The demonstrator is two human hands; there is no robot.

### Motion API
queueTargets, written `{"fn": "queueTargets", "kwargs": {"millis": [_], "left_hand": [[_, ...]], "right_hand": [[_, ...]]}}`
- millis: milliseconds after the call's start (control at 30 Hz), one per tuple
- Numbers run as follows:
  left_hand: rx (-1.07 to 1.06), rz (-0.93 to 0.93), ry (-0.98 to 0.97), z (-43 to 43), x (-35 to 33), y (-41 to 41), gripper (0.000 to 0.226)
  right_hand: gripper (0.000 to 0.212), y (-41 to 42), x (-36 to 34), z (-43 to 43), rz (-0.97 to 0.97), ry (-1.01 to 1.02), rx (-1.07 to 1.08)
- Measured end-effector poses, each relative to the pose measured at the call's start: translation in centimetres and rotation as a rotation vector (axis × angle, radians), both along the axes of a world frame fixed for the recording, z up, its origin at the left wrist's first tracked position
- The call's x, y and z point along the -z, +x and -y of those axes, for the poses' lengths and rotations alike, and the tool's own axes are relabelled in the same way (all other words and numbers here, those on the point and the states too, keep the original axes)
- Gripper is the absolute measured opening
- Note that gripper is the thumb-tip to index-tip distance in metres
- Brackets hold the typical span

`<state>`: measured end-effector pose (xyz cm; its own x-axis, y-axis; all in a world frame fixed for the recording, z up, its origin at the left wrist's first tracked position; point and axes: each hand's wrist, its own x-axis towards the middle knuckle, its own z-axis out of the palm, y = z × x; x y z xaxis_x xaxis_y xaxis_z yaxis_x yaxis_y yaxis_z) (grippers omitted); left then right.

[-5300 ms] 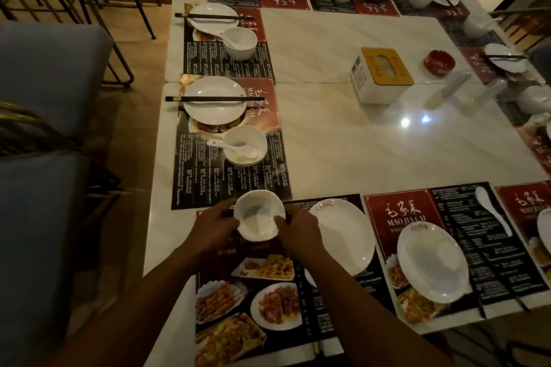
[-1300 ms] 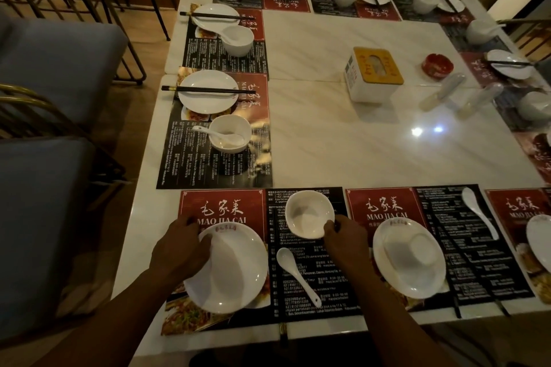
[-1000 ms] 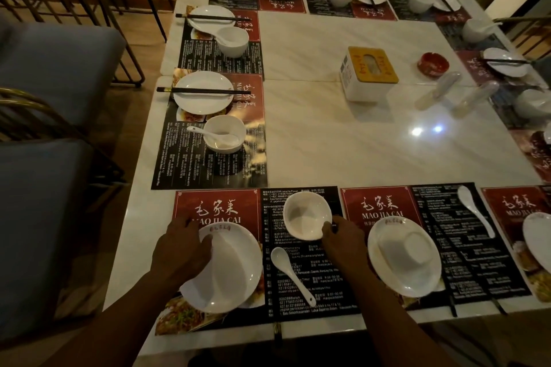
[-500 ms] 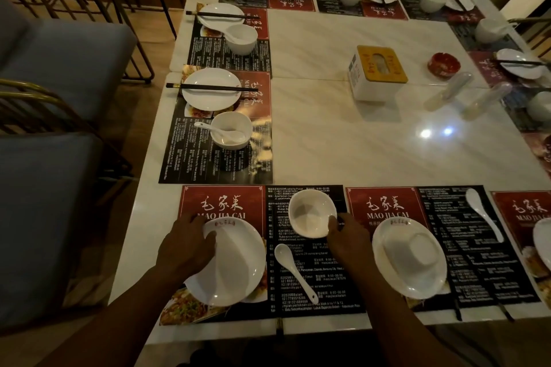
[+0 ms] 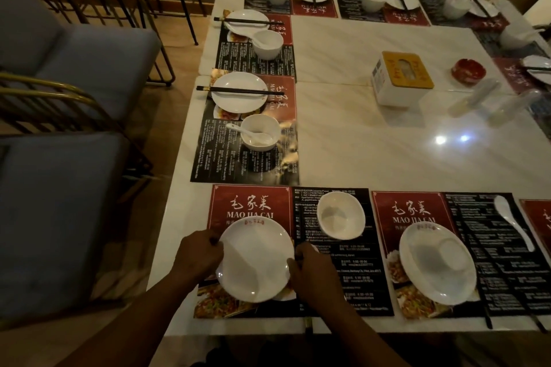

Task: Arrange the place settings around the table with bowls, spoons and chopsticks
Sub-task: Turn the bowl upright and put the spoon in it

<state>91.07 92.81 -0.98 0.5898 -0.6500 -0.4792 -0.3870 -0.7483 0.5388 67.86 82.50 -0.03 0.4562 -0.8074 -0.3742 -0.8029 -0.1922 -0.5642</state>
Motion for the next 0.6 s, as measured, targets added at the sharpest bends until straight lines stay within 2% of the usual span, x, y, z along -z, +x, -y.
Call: {"fn": "queueTargets", "kwargs": {"millis": [433,600], "left_hand": [[-0.008,-0.079,-0.027,-0.2,0.3,1.1,0.022],[0.039,-0.073,-0.035,-0.3,0.5,1.5,0.023]], "right_hand": [[0.009,0.4,1.2,-0.4,0.02,0.067,0.185],[0.007,-1.6,0.8,-0.4,-0.07,-0.124,0.209]]}}
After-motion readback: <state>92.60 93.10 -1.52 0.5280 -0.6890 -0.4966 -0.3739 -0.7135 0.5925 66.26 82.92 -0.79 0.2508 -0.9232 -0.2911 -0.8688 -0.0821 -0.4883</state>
